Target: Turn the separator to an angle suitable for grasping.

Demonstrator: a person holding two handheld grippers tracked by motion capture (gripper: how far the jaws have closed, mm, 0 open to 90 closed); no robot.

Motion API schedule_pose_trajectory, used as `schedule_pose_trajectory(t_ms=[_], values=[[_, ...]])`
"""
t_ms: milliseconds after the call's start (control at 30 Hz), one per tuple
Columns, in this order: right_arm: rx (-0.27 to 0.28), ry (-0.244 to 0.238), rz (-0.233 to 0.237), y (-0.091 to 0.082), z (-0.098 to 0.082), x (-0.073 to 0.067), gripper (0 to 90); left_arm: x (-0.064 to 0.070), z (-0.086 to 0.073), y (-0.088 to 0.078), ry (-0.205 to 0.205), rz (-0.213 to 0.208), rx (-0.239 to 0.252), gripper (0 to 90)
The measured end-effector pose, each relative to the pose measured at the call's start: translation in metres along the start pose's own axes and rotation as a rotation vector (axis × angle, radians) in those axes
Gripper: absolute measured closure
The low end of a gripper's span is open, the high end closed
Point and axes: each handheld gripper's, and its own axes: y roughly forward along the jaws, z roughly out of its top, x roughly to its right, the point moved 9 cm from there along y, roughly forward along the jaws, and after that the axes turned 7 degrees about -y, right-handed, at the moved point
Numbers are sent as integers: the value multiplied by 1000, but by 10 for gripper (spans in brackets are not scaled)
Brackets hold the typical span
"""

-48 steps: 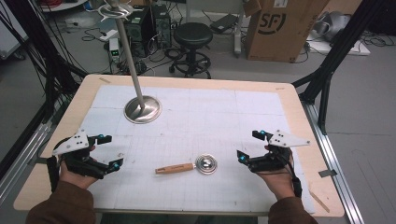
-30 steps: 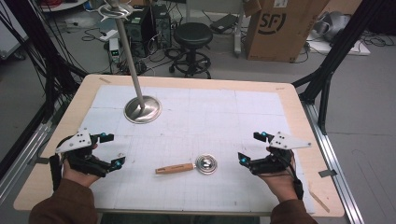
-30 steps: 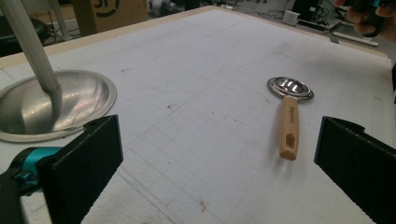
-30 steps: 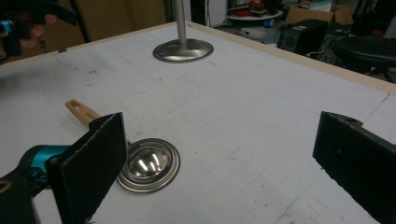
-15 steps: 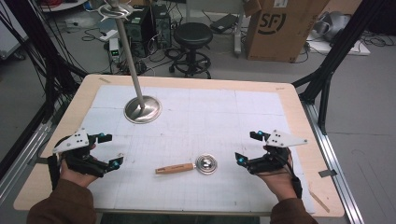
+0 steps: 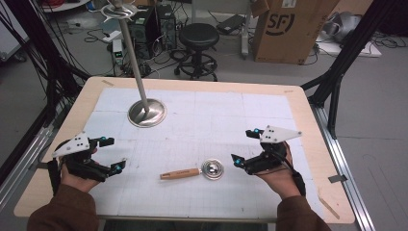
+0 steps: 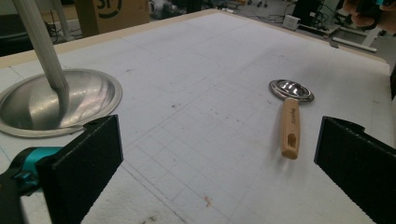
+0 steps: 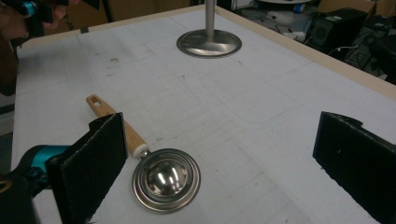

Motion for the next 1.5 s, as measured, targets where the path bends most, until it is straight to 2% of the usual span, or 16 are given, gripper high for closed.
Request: schedule_pose_trajectory(t_ms=[567, 633, 667, 700, 933, 1000, 1033, 1067, 1133, 1367, 1500], values=[[-88, -67, 61, 29, 13, -8, 20, 0, -1, 2, -1, -3, -7, 16], [-110, -96, 82, 36, 15, -13, 44, 1, -1, 3, 1, -5, -9, 16], [-110, -96, 82, 36, 15, -13, 44, 1, -2, 3, 0, -6, -11, 16], [-122, -123, 93, 41, 17, -15, 47, 1, -2, 3, -1, -6, -11, 16], [-152, -153, 124, 55, 20, -21, 60, 1, -1, 2, -2, -4, -8, 16], [-188, -170, 176, 60, 17, -26, 152, 0, -2, 2, 3, -1, -11, 16], [-188, -170, 176, 60, 17, -26, 152, 0, -2, 2, 4, -1, -10, 16], [-210, -174, 210, 63, 15, -29, 161, 1, -1, 2, 3, -3, -9, 16], [-231, -165, 223, 65, 13, -31, 163, 0, -1, 2, 2, -1, -8, 16], [-323, -231, 276, 83, 10, -42, 231, 0, -2, 3, 4, 1, -12, 16], [-352, -248, 284, 90, 6, -44, 233, 0, -3, 4, 6, 0, -20, 16]])
